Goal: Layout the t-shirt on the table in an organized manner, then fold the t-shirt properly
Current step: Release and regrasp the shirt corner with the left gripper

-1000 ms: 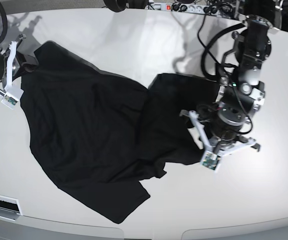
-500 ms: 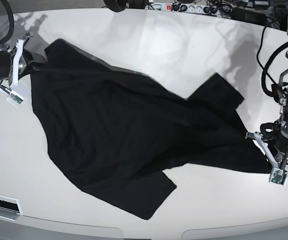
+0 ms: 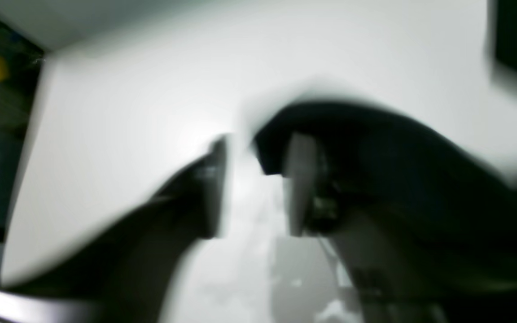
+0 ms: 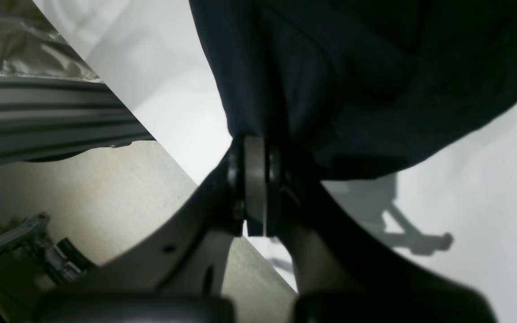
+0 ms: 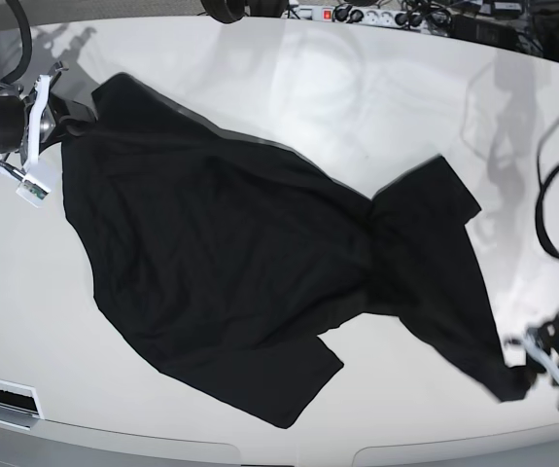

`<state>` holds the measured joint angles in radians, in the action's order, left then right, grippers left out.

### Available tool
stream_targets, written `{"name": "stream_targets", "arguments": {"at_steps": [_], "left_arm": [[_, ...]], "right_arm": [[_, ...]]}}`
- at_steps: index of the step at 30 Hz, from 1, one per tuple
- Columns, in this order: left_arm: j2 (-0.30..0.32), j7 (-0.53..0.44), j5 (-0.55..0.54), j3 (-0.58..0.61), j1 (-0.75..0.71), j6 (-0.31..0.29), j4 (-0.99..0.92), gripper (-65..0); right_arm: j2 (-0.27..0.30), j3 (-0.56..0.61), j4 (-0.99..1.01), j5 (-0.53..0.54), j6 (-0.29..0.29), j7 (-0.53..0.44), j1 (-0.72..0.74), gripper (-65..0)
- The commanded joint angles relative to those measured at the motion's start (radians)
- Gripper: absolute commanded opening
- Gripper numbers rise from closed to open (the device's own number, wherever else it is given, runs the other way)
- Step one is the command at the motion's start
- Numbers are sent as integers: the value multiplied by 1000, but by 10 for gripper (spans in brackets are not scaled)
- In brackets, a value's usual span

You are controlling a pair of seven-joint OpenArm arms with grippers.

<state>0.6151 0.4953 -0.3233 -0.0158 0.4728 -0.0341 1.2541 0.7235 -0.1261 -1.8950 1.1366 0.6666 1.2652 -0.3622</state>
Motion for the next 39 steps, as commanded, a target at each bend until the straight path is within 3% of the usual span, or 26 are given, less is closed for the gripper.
{"name": "stream_targets", "arguments": {"at_steps": [1, 2, 4, 8, 13, 15, 19, 23, 26, 32, 39], "left_arm": [[16, -16, -24, -9, 61, 31, -20, -239], [16, -8, -49, -9, 94, 59, -47, -197], [16, 58, -75, -9, 148, 101, -77, -181], [17, 208, -79, -9, 188, 105, -83, -181], [19, 484, -72, -9, 170, 10, -83, -181], [19, 529, -75, -9, 132, -34, -83, -182], [20, 546, -165, -11, 0, -144, -82, -185], [20, 579, -307, -12, -124, -297, -66, -186], [20, 555, -308, -12, -202, -372, -44, -186], [19, 464, -182, -12, -287, -389, -43, -186], [19, 311, -143, -12, -329, -415, -43, -186]], "right_arm": [[19, -10, -11, 14, 5, -5, 7, -650], [19, -10, -11, 15, 3, -5, 8, -650], [19, -10, -11, 16, 3, -5, 8, -650], [19, -10, -11, 15, 4, -5, 8, -650], [19, -10, -11, 15, 4, -5, 8, -650], [19, -10, -11, 15, 4, -5, 8, -650], [19, -10, -11, 15, 4, -5, 8, -650], [19, -10, -11, 15, 5, -5, 8, -650], [19, -10, -11, 15, 6, -5, 8, -650], [19, -10, -11, 15, 7, -5, 8, -650], [19, -10, -11, 15, 7, -5, 8, -650]]}}
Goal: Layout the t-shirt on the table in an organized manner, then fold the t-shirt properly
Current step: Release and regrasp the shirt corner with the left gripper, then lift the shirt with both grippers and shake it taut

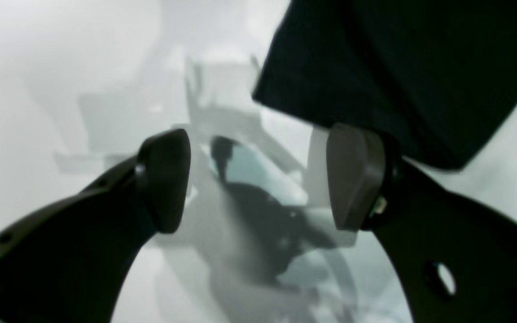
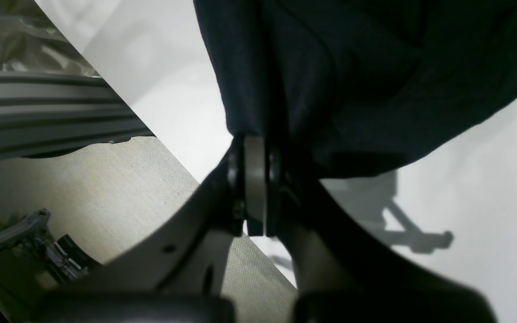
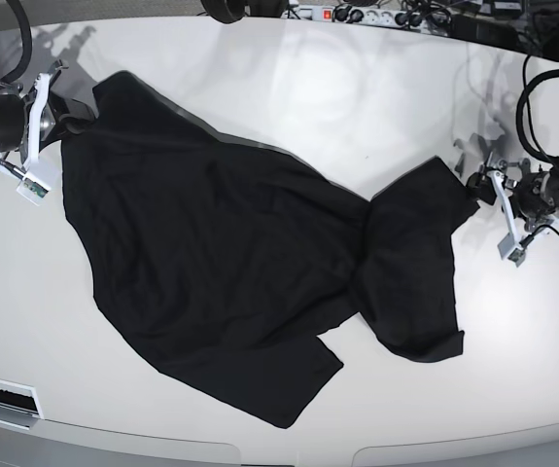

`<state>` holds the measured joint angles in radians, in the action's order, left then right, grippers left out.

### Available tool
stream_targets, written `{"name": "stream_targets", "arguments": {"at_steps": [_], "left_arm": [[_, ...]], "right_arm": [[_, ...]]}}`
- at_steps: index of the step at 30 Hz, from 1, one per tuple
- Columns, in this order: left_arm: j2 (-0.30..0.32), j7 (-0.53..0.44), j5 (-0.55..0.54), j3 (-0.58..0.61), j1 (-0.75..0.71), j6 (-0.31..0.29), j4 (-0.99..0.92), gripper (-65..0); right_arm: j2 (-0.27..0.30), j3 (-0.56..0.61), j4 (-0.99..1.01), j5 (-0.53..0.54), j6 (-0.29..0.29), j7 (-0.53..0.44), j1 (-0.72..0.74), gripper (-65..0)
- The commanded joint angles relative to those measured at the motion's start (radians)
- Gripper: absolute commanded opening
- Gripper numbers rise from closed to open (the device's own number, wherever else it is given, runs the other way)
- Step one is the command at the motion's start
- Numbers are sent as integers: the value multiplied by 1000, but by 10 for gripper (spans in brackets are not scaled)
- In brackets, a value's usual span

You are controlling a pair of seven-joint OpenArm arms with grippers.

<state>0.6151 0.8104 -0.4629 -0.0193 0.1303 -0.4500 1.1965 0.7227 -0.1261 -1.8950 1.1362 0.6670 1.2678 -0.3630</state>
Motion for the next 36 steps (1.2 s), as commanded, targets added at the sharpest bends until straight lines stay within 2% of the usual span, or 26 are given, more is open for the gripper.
{"name": "stream_targets", "arguments": {"at_steps": [1, 9, 14, 16, 18, 19, 20, 21, 23, 27, 29, 30, 36], "left_arm": [[17, -32, 4, -8, 8, 0, 14, -186], [1, -84, 37, -7, -6, -5, 11, -186], [-34, -109, 41, -7, -5, -32, 6, -201], [-47, -107, 48, -7, -5, -32, -3, -301], [-54, -108, 47, -7, -5, -13, -20, -483], [-56, -107, 46, -7, -5, 24, -27, -586], [-59, -107, 47, -7, -5, 69, -33, -650], [-59, -106, 48, -7, -5, 104, -35, -650], [-55, -97, 48, -7, -5, 131, -34, -650], [-41, -13, 34, -8, 23, 129, -23, -650], [-27, 40, -25, -8, 39, 129, 2, -650], [-18, 61, -68, -8, 45, 121, 21, -650], [29, 207, -325, -10, 53, -34, 166, -650]], "right_arm": [[20, -10, -11, 15, 6, -8, 8, -650], [20, -10, -11, 15, 6, -8, 8, -650], [20, -10, -11, 15, 6, -8, 9, -650], [20, -10, -11, 15, 6, -8, 11, -650], [20, -10, -11, 15, 6, -7, 11, -650], [20, -10, -11, 15, 6, -7, 11, -650], [20, -10, -11, 15, 5, -7, 11, -650], [20, -10, -11, 15, 3, -4, 11, -650], [20, -10, -11, 15, 3, -4, 11, -650], [20, -10, -11, 15, 4, -4, 11, -650], [20, -10, -11, 15, 5, -5, 11, -650], [20, -10, -11, 15, 6, -5, 11, -650], [20, -10, -11, 15, 6, -5, 11, -650]]}}
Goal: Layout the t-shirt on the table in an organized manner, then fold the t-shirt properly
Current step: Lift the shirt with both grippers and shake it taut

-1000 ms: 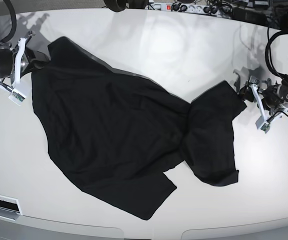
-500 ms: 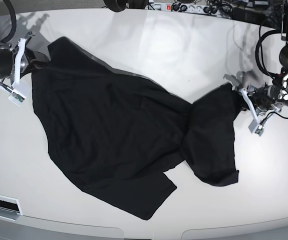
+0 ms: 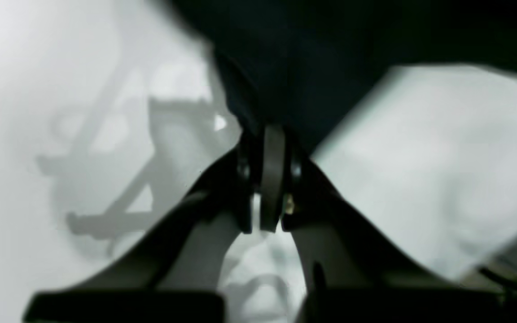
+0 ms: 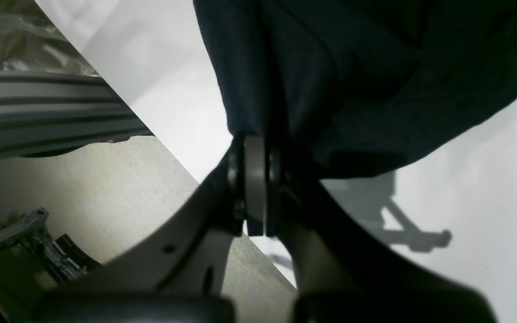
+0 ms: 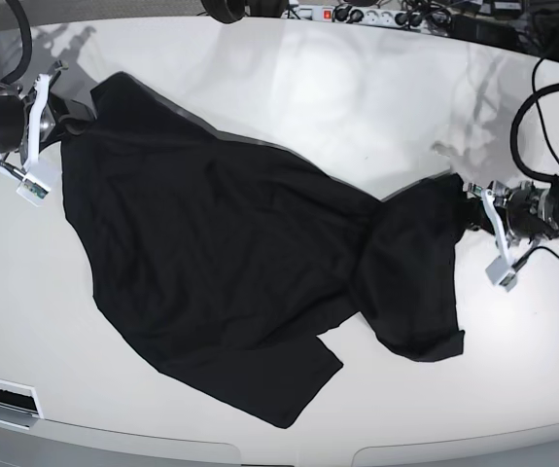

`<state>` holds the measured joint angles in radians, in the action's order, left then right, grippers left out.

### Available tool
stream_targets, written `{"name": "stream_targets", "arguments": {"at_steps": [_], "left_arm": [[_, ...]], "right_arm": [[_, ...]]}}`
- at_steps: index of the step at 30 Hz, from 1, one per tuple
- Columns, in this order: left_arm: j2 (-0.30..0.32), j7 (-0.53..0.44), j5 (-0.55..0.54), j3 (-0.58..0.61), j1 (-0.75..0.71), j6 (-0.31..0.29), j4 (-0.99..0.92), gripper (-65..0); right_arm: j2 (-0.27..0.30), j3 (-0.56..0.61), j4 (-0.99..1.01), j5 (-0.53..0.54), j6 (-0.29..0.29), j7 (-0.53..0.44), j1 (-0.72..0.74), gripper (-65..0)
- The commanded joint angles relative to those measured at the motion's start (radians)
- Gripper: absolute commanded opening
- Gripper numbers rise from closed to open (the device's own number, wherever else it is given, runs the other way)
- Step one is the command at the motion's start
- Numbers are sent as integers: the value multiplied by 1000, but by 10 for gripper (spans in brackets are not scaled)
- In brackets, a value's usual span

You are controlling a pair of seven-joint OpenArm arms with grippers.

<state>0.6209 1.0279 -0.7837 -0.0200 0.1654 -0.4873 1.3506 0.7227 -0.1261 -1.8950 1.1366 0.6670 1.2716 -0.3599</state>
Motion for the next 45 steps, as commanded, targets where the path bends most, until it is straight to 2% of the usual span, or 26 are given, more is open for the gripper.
{"name": "stream_targets", "arguments": {"at_steps": [1, 5, 8, 12, 14, 18, 21, 24, 27, 34, 36, 39, 42, 43, 45], "left_arm": [[35, 2, -49, -11, 18, -14, 37, -650], [75, 45, -249, -58, 18, -72, 98, -650], [80, 125, -400, -136, 18, -138, 104, -650], [80, 222, -558, -285, 15, -149, 104, -650], [79, 227, -587, -381, 12, -140, 97, -650], [79, 227, -575, -565, 12, -105, 46, -650], [79, 225, -555, -644, 12, -95, -30, -650], [79, 226, -552, -655, 9, -84, -143, -650], [79, 226, -553, -648, -10, -66, -270, -650], [77, 230, -554, -648, -82, -65, -512, -650], [78, 232, -556, -647, -103, -49, -547, -650], [85, 251, -592, -620, -154, -35, -554, -650], [101, 347, -700, -558, -193, -49, -554, -650], [108, 368, -700, -529, -199, -64, -554, -650], [119, 368, -700, -465, -198, -66, -542, -650]], "right_arm": [[20, -10, -11, 15, 6, -8, 8, -650], [20, -10, -11, 14, 6, -8, 8, -650], [20, -10, -11, 3, 6, -8, 8, -650], [20, -10, -11, -45, 6, -8, 8, -650], [20, -10, -11, -45, 6, -8, 8, -650], [21, -10, -11, -45, 6, -8, 8, -650], [20, -12, -11, -45, 6, -35, 8, -650], [19, -12, -13, -45, 6, -73, 13, -650], [-3, -14, -16, -44, 7, -74, 16, -650], [-50, -14, -16, -14, 6, -66, 16, -650], [-50, -14, -16, 42, 12, -17, 16, -650], [-50, -14, -16, 170, 31, 120, 16, -650], [-50, -14, -16, 317, 31, 125, 16, -650], [-50, -14, -16, 347, 31, 125, 16, -650], [-42, -14, -16, 347, 31, 125, 10, -650]]}}
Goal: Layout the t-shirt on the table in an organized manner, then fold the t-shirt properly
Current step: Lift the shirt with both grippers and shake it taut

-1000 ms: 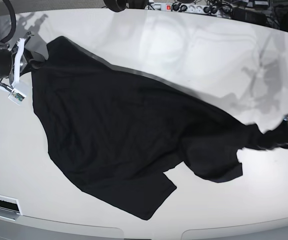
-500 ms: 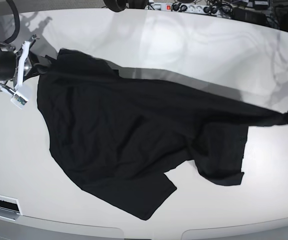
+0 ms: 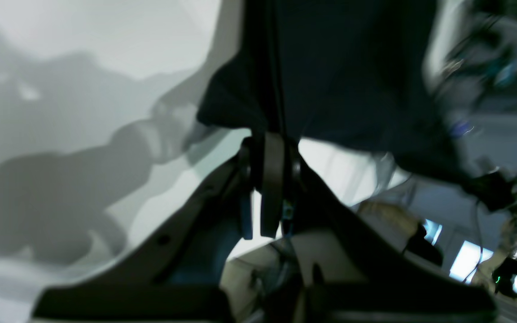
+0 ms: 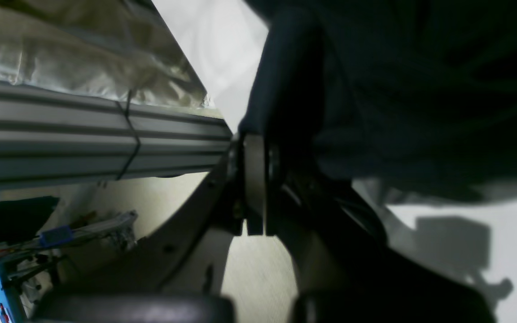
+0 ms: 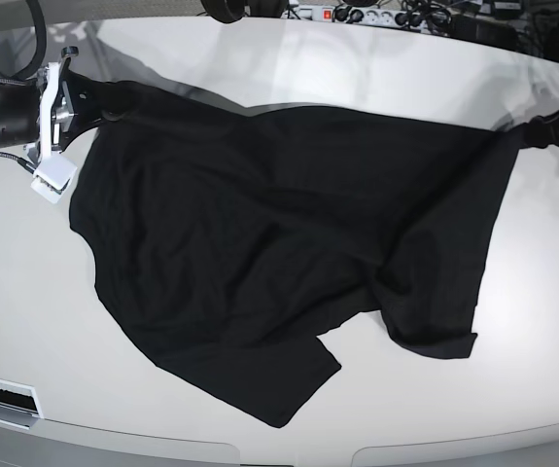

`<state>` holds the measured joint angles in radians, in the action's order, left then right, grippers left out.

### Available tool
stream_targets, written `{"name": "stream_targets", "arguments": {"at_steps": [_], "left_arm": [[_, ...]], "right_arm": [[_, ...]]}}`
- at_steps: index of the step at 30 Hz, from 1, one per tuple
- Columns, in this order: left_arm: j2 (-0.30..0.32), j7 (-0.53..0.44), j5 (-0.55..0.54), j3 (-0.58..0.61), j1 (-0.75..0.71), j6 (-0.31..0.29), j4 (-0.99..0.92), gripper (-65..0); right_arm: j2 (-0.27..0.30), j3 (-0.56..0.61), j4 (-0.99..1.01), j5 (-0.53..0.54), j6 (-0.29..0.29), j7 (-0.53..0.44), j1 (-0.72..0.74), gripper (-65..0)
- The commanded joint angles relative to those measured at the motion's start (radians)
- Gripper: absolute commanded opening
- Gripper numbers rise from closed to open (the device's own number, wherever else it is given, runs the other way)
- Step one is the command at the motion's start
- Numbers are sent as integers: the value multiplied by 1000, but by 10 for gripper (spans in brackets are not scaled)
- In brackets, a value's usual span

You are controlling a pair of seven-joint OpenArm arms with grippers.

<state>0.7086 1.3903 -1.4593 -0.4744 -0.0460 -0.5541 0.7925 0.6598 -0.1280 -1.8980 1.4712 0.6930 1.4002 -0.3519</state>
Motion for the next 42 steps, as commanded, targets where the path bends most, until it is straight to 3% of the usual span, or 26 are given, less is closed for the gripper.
{"name": "stream_targets", "arguments": {"at_steps": [1, 6, 9, 14, 17, 20, 22, 24, 26, 28, 32, 36, 42], "left_arm": [[36, 6, -24, 23, 13, 0, 24, -650], [51, 6, -24, 166, 13, 13, 29, -650], [59, 6, -24, 220, 13, 24, 29, -650], [58, 6, -24, 225, 13, 24, 29, -650], [50, -23, -24, 224, 51, 24, 29, -650], [45, -83, -24, 224, 206, 24, 29, -650], [53, -77, -24, 223, 398, 25, 34, -650], [66, -56, -24, 201, 649, 18, 53, -650], [69, -50, -24, 173, 896, -21, 79, -650], [69, -37, -24, 163, 1098, -39, 101, -650], [71, 6, -24, 191, 1310, -53, 103, -650], [55, 6, -24, 281, 1252, -35, 103, -650], [47, 6, -24, 398, 936, -15, 102, -650]], "right_arm": [[25, -12, -13, 4, 5, -4, -2, -650], [25, -12, -13, -93, 5, -4, -3, -650], [26, -12, -13, -100, 5, -4, -6, -650], [24, -12, -13, -105, 5, -4, -5, -650], [24, -12, -13, -189, 5, -4, 3, -650], [24, -12, -13, -366, 5, -140, 88, -650], [26, -17, -13, -480, 5, -183, 226, -650], [42, -40, -13, -514, -60, -205, 399, -650], [71, -92, -14, -507, -114, -216, 559, -650], [107, -164, -14, -497, -115, -231, 664, -650], [158, -253, -14, -397, -117, -225, 745, -650], [152, -244, -3, -334, -89, -187, 695, -650], [103, -243, 2, -111, -41, -4, 463, -650]]}}
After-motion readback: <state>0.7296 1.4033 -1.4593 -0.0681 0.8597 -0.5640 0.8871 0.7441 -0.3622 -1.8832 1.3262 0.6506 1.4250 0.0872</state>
